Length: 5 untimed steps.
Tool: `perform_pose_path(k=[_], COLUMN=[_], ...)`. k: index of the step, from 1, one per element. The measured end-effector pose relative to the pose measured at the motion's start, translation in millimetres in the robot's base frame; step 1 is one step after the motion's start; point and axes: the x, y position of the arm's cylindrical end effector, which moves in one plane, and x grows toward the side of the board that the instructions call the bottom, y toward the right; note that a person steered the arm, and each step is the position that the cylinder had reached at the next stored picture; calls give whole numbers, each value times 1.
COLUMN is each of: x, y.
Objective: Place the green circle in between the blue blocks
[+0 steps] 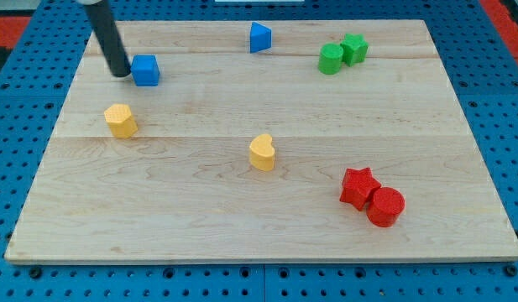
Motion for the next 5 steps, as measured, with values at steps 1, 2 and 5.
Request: perform_pose_path(k=[1, 2, 5], x=[-19, -45, -22], y=[19, 8, 143])
